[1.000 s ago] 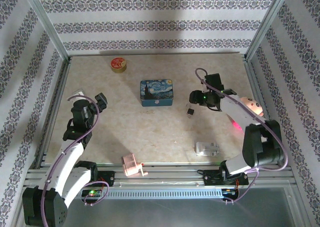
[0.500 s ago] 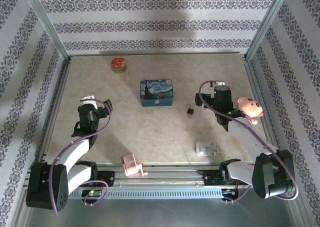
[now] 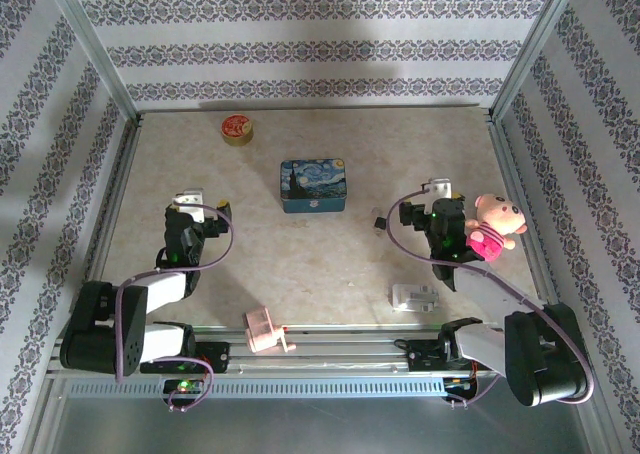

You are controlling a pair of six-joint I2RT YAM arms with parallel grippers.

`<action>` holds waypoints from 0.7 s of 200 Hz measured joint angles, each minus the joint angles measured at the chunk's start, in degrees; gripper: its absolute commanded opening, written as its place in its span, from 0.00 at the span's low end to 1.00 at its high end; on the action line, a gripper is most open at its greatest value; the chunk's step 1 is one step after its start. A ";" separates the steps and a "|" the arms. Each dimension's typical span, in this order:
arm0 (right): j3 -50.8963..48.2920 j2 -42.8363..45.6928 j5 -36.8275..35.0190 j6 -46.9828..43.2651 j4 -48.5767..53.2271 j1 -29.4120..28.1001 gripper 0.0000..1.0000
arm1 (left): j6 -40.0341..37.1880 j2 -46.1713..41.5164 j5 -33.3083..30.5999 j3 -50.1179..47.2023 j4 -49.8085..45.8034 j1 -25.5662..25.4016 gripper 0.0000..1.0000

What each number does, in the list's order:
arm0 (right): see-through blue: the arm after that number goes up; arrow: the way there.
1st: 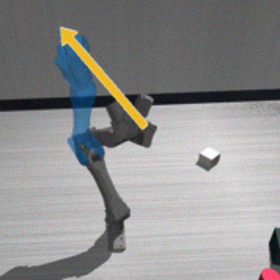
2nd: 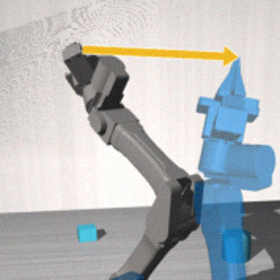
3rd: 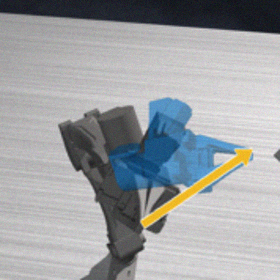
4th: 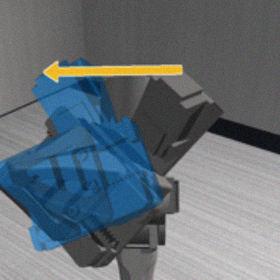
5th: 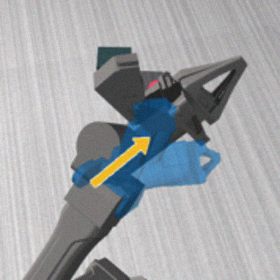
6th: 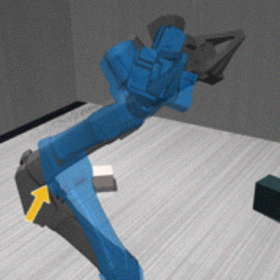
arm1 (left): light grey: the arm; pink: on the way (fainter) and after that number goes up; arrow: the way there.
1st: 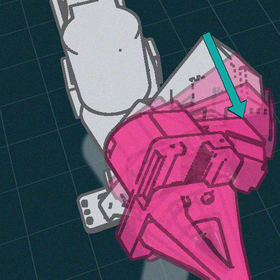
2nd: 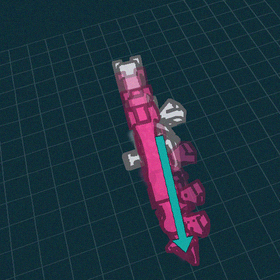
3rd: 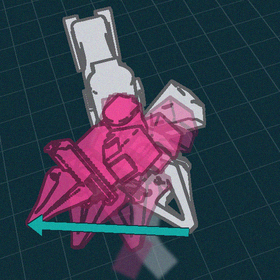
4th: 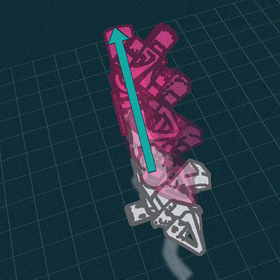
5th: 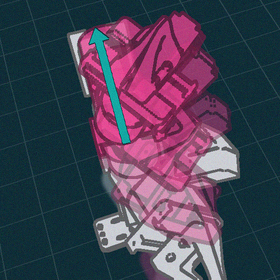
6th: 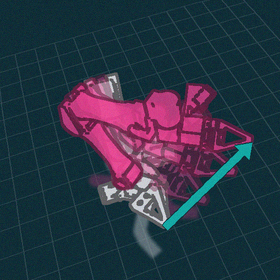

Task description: Unlock the padlock with the key

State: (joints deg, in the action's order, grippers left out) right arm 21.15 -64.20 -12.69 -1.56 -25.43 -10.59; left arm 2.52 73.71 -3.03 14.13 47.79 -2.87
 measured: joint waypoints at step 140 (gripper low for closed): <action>-4.48 -8.20 6.60 -2.73 -21.20 3.26 0.98 | -3.45 17.35 10.03 6.67 8.11 4.37 0.99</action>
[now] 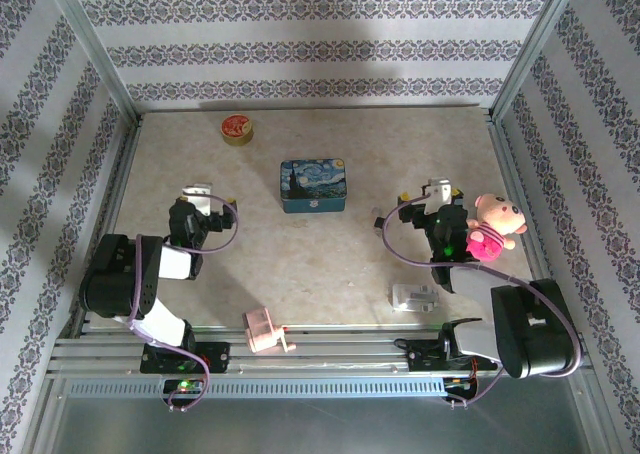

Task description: Unlock the padlock with the key

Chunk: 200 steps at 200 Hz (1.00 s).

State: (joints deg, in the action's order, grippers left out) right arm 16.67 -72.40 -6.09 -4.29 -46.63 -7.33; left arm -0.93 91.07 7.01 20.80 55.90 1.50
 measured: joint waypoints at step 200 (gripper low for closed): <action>3.48 -15.43 17.05 4.55 -9.57 9.77 0.98 | 1.77 0.02 0.52 0.39 -0.15 1.25 0.99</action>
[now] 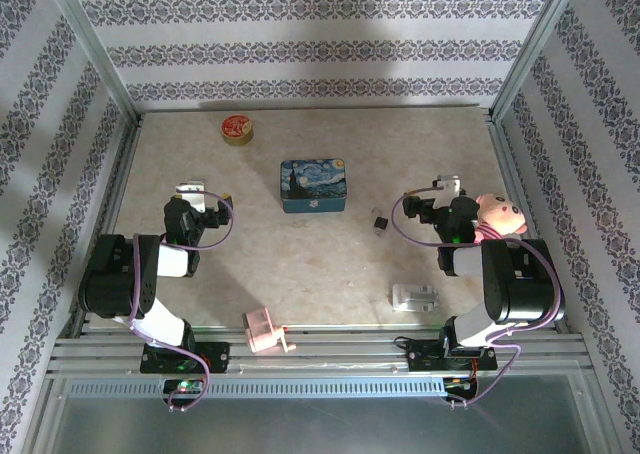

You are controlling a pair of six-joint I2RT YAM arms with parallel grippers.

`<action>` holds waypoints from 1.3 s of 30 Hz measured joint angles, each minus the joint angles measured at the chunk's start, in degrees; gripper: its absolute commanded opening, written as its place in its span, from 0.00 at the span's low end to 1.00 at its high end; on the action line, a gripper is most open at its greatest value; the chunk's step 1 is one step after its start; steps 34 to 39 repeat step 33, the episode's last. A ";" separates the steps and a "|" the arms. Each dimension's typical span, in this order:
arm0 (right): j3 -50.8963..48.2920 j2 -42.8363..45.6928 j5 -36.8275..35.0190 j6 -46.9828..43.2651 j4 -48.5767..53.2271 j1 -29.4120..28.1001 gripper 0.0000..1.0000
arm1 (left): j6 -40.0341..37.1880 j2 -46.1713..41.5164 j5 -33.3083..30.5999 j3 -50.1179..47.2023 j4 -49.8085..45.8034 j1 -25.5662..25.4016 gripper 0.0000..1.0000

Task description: Unlock the padlock with the key

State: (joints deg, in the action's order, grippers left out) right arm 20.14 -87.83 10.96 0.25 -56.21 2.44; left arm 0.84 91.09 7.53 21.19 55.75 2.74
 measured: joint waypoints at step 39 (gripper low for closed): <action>0.00 0.00 3.32 0.02 0.04 0.04 0.98 | 0.00 0.00 0.46 0.00 0.00 0.00 0.99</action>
